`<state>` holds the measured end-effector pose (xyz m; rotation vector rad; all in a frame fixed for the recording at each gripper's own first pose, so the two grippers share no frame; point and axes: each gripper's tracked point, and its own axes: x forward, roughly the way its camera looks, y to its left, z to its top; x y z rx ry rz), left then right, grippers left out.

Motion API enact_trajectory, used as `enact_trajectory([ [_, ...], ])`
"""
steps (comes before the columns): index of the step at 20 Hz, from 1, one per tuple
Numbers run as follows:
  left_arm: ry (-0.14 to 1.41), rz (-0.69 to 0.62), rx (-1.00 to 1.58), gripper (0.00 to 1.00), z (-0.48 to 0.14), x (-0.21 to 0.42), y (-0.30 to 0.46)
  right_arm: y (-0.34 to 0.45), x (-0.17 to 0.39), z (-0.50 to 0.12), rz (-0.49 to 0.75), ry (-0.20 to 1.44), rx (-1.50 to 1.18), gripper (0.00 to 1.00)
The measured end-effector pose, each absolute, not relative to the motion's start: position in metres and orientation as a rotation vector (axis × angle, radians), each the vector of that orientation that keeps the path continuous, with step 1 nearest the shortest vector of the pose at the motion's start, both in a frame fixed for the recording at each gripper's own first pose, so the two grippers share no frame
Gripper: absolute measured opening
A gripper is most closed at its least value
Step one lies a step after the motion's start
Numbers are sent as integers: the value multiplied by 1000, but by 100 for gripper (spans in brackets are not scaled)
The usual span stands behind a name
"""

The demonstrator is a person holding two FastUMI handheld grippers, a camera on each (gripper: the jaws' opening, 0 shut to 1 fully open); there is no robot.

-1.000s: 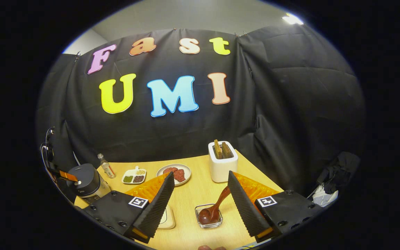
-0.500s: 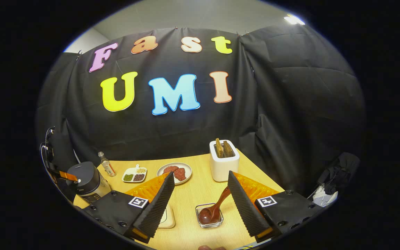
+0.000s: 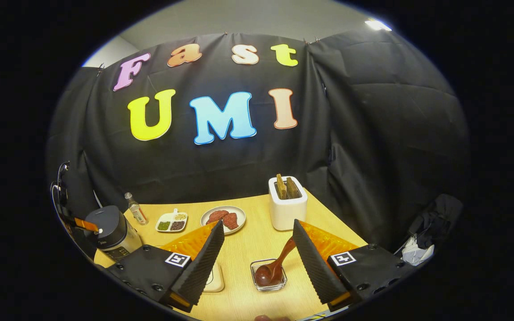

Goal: Close the left gripper, press the button to open the rice cooker; take a wooden spoon from the chopstick holder with the right hand, scoop a spoonful of rice and pour it into the rice cooker, then put the wooden spoon back into the chopstick holder.

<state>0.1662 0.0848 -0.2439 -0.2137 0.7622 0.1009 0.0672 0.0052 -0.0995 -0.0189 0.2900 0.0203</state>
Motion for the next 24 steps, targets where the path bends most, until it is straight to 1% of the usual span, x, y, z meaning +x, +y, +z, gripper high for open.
enact_trajectory([
  [2, 786, 96, -207, 2, -249, 165, 84, 6, 65, -102, 24, 295, -25, 98],
  [6, 770, 96, -183, 2, -248, 166, 85, 5, 61, -104, 30, 305, -29, 98],
  [8, 739, 104, -171, 2, -243, 168, 84, 3, 61, -102, 27, 300, -21, 98],
  [9, 715, 111, -165, 4, -236, 169, 85, 3, 60, -101, 27, 297, -14, 98],
  [10, 689, 119, -160, 2, -227, 163, 86, 2, 59, -100, 27, 295, -10, 98],
  [11, 666, 124, -158, 2, -218, 165, 86, 2, 59, -100, 27, 292, -8, 98],
  [15, 438, 172, -124, 1, -134, 176, 93, 1, 55, -102, 41, 299, -15, 98],
  [18, 279, 193, -163, 1, -62, 163, 102, -1, 54, -100, 46, 296, -14, 98],
  [19, 248, 199, -181, 0, -48, 156, 100, -3, 54, -100, 45, 294, -12, 98],
  [20, 207, 206, -184, 2, -42, 148, 100, -7, 55, -98, 42, 290, -12, 98],
  [21, 175, 210, -170, 0, -39, 140, 100, -11, 56, -98, 36, 287, -11, 98],
  [24, 103, 225, -69, 1, -29, 118, 91, -21, 60, -99, 23, 295, 0, 98],
])
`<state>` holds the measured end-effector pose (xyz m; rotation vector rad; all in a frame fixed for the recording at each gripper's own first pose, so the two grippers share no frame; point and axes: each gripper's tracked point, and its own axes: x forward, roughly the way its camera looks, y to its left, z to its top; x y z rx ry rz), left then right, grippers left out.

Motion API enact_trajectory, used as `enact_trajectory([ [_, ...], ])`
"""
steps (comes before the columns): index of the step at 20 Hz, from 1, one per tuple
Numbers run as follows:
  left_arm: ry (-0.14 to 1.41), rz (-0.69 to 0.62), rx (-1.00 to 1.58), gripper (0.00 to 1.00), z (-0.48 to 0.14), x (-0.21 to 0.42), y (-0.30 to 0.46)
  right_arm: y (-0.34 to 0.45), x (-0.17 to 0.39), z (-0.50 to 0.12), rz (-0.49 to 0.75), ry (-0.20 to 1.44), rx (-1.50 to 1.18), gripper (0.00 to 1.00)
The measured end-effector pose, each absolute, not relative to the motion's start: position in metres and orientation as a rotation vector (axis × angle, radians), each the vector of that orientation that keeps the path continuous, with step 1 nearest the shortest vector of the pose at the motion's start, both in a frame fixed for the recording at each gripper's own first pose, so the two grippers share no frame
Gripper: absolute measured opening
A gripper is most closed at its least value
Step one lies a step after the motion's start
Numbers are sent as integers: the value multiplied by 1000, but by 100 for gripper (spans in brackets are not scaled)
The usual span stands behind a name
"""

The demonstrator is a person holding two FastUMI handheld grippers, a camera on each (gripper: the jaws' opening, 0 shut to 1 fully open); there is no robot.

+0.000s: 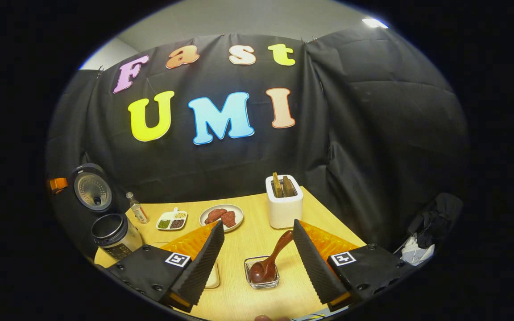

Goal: Close the left gripper, press the button to open the rice cooker; take a wooden spoon from the chopstick holder with the right hand, scoop a spoonful of rice and pour it into the rice cooker, then put the wooden spoon back into the chopstick holder.

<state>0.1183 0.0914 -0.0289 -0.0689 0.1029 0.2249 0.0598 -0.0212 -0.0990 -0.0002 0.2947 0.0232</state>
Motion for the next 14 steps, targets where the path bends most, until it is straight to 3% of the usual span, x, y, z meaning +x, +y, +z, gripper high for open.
enact_trajectory([
  [10, 81, 89, -16, 0, -37, 85, 12, -46, 82, -111, 5, 336, 16, 98],
  [12, 95, 60, -24, 5, -40, 79, -2, -50, 87, -115, 7, 346, 13, 98],
  [14, 84, 38, -18, 50, -37, 76, -16, -53, 89, -123, 10, 367, 25, 98],
])
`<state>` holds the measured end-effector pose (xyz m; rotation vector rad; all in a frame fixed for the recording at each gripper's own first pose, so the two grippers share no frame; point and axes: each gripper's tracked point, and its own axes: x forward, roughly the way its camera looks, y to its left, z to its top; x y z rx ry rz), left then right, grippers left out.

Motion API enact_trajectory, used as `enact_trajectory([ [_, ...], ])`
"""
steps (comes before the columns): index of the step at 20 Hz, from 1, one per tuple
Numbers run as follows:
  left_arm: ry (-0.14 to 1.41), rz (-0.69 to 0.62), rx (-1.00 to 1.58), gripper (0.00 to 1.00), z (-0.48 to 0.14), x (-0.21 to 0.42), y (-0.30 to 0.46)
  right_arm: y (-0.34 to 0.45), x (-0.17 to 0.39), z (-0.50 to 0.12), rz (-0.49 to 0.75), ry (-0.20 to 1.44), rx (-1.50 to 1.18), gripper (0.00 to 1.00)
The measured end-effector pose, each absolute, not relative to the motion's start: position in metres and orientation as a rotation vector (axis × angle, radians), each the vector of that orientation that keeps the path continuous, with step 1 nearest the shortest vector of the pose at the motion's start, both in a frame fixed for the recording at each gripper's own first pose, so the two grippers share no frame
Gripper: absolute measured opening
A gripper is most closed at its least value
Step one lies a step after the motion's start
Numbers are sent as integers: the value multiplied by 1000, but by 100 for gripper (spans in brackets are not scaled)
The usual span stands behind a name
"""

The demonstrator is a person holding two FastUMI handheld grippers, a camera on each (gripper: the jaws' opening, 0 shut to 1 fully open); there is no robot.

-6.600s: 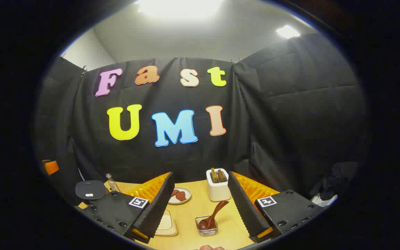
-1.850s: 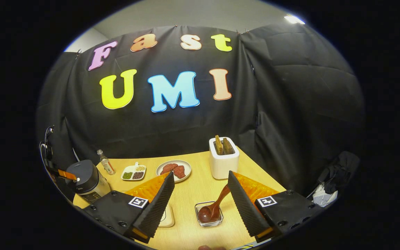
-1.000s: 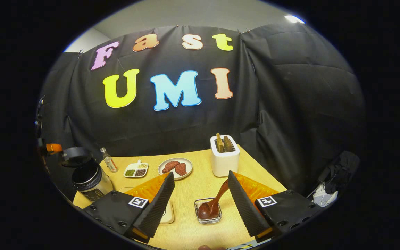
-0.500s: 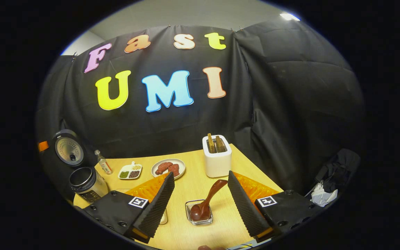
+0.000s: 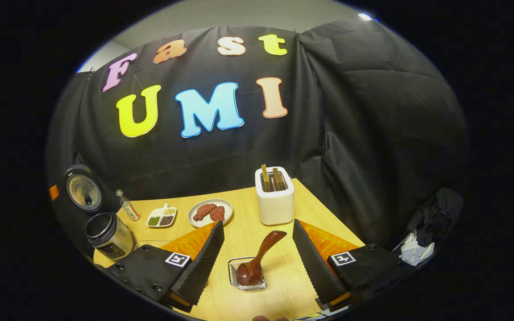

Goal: Close the left gripper, press the button to open the rice cooker; take a wooden spoon from the chopstick holder with the right hand, scoop a spoonful of rice and pour it into the rice cooker, then put the wooden spoon back into the chopstick holder.

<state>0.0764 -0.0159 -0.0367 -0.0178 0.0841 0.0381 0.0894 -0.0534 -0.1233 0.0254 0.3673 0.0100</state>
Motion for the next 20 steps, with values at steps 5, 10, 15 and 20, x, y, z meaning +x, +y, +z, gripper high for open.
enact_trajectory([
  [5, 94, 41, 45, 95, -37, 71, -36, -50, 99, -155, 49, 467, 97, 98],
  [10, 136, 80, 52, 95, -48, 64, -48, -48, 118, -184, 92, 556, 161, 98],
  [15, 183, 157, 60, 95, -64, 55, -52, -57, 138, -229, 90, 687, 236, 98],
  [20, 237, 229, 19, 95, -84, 53, -60, -57, 154, -264, 123, 801, 333, 98],
])
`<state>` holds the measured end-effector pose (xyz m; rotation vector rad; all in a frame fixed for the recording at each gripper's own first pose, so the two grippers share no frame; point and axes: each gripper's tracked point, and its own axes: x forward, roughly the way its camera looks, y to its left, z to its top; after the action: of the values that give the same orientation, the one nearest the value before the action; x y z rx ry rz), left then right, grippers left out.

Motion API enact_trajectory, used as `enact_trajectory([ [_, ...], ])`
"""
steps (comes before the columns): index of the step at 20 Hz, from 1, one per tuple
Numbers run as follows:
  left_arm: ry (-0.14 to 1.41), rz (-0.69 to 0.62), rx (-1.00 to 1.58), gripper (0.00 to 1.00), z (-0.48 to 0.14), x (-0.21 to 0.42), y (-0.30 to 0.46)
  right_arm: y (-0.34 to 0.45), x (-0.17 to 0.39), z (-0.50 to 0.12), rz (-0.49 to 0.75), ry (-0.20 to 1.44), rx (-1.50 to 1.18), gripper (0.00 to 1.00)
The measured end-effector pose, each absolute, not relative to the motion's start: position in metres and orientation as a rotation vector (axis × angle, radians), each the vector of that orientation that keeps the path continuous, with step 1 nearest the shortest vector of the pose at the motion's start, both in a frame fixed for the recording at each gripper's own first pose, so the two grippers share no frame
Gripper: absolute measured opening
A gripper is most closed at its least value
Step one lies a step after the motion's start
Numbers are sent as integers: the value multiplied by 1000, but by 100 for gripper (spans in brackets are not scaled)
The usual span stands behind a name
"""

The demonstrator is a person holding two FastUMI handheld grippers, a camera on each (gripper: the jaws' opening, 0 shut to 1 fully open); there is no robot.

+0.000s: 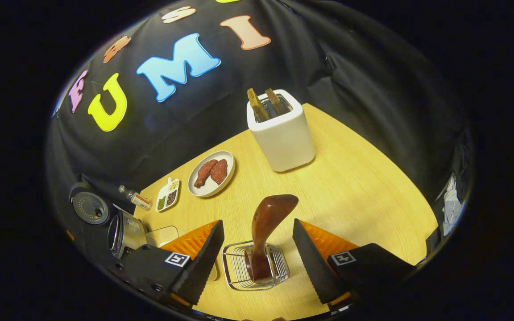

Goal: Close the left gripper, press the button to open the rice cooker; take a wooden spoon from the chopstick holder with the right hand, scoop a spoonful of rice and pour it into the rice cooker, then put the wooden spoon back into the chopstick holder.

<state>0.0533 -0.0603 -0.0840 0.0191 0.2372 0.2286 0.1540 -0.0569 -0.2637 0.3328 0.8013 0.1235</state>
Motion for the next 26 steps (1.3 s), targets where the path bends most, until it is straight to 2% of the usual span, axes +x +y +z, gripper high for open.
enact_trajectory([
  [3, 251, 279, -27, 95, -89, 52, -66, -53, 161, -280, 159, 850, 356, 96],
  [4, 254, 287, -43, 95, -88, 51, -70, -51, 163, -282, 166, 860, 372, 89],
  [5, 257, 290, -51, 95, -87, 49, -72, -49, 168, -283, 172, 856, 390, 96],
  [6, 261, 291, -50, 95, -89, 47, -74, -48, 175, -285, 167, 852, 397, 73],
  [7, 271, 296, -42, 95, -92, 46, -74, -48, 177, -288, 165, 854, 406, 65],
  [8, 287, 302, -32, 95, -96, 43, -72, -48, 179, -290, 157, 859, 413, 50],
  [11, 294, 318, -63, 95, -102, 42, -73, -51, 180, -295, 130, 888, 445, 24],
  [13, 287, 309, -98, 95, -102, 48, -75, -49, 172, -288, 130, 884, 452, 27],
  [16, 290, 285, -97, 95, -104, 56, -76, -46, 159, -280, 159, 862, 423, 19],
  [17, 290, 267, -91, 95, -104, 60, -78, -48, 154, -277, 159, 856, 414, 19],
  [18, 293, 247, -88, 95, -105, 64, -78, -49, 149, -274, 151, 848, 412, 22],
  [20, 297, 204, -99, 95, -108, 71, -80, -52, 138, -265, 121, 825, 419, 19],
  [23, 299, 138, -134, 95, -112, 77, -80, -54, 123, -247, 73, 776, 430, 19],
  [24, 300, 116, -144, 95, -114, 77, -78, -55, 117, -240, 55, 757, 433, 22],
  [25, 304, 95, -154, 95, -117, 78, -75, -54, 111, -233, 39, 739, 433, 19],
  [26, 307, 75, -163, 95, -119, 77, -71, -54, 105, -226, 23, 719, 427, 22],
])
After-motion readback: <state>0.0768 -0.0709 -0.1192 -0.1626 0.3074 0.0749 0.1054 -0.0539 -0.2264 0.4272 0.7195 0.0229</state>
